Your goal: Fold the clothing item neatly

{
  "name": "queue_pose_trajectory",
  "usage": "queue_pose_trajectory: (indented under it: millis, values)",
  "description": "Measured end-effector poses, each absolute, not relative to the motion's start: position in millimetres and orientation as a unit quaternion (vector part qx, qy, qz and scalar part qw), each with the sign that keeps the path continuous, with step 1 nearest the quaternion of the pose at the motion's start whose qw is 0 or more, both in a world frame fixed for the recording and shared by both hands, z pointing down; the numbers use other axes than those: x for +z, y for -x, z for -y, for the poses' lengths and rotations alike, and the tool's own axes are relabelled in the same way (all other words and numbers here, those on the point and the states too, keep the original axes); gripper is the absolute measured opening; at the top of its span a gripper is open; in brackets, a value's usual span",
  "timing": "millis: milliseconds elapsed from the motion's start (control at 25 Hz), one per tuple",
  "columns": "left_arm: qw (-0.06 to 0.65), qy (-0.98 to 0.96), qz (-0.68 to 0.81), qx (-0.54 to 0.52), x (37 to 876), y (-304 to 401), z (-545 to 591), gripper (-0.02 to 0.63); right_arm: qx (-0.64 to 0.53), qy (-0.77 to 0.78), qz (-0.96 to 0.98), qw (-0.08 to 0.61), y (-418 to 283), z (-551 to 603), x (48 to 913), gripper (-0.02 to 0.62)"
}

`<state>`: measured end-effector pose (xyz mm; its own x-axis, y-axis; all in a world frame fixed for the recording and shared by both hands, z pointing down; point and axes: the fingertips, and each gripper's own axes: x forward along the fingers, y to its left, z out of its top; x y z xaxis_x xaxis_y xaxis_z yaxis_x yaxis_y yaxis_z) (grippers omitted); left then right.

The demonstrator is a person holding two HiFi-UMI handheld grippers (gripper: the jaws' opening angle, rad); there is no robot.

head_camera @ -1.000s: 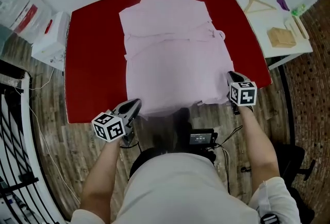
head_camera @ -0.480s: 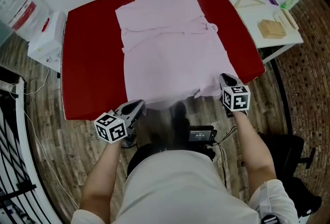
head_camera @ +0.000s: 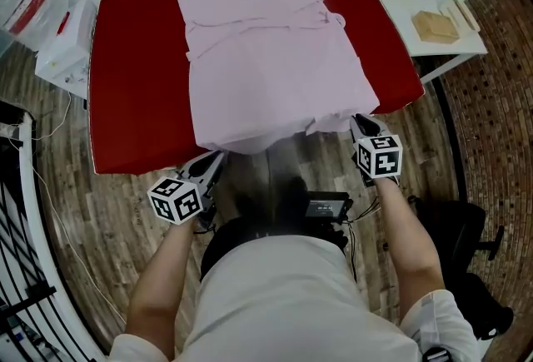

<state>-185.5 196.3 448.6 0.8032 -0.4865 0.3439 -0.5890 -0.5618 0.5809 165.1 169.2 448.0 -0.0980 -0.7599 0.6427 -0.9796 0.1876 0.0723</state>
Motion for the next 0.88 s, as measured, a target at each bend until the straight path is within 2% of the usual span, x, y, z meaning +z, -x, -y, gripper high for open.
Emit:
queue_pose_trajectory:
  millis: [360,640,880]
  values:
    - [0.379,-0.846,0.369,0.061,464.3,176.2,-216.2,0.009,0.231,-0.561,0.724,0.327,-198.1,-177.5,493.4,0.032]
    - [0.399,-0.826,0.392,0.072,487.4,135.4,-240.6,0.009,0.246,-0.509,0.763,0.314,-207.3,-182.8,516.1,0.032]
    - [0.396,-0.834,0.377,0.075,491.4,84.5,-239.9,0.026,0.236,-0.477,0.789,0.307,-185.5,-191.1,531.1,0.032]
